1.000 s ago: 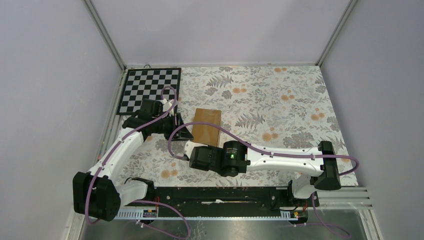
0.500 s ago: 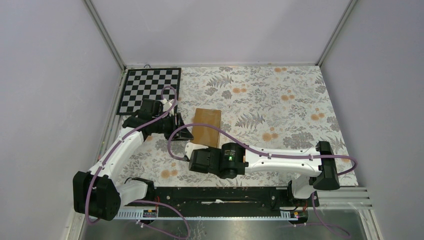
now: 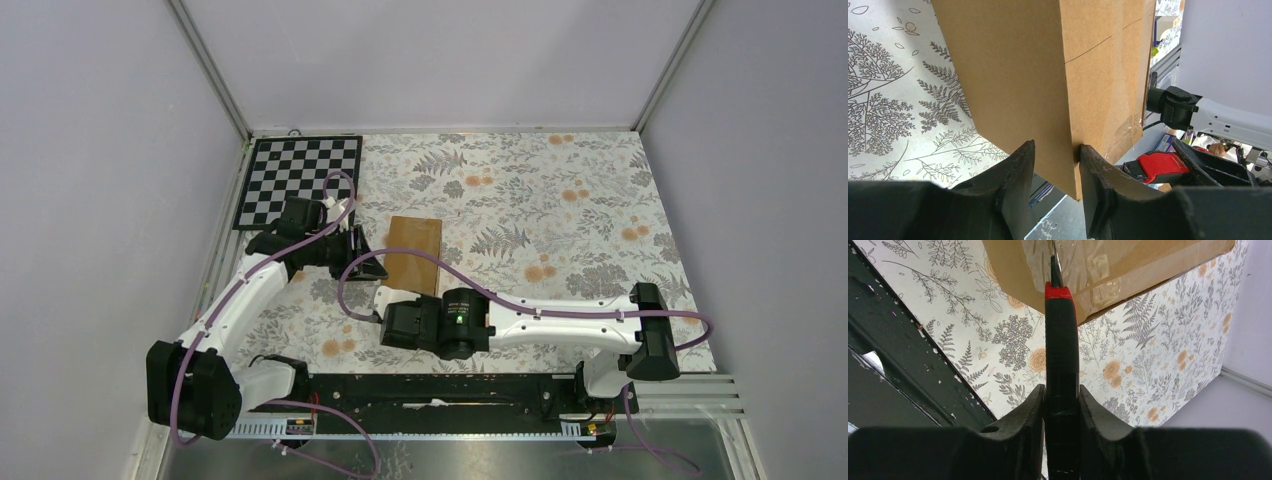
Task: Unpack the express box
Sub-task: Cut the express box at the center of the board.
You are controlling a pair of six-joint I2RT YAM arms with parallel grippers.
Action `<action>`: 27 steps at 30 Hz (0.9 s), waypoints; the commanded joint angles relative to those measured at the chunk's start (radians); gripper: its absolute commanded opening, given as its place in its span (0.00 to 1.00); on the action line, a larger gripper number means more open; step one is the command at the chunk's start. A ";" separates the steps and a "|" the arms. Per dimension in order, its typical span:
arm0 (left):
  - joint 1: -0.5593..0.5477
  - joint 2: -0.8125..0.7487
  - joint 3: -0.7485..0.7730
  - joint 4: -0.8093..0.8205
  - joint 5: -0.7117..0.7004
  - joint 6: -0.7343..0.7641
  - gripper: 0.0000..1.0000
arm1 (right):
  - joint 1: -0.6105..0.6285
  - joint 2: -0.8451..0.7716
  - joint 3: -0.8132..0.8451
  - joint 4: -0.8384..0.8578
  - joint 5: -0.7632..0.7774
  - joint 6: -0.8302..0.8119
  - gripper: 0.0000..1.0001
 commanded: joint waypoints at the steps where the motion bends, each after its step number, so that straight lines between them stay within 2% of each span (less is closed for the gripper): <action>1: 0.004 0.039 -0.022 -0.050 -0.198 0.064 0.38 | 0.002 -0.009 -0.018 -0.117 0.063 0.037 0.00; 27: 0.001 0.049 -0.022 -0.052 -0.209 0.067 0.38 | 0.009 -0.029 -0.026 -0.161 0.137 0.081 0.00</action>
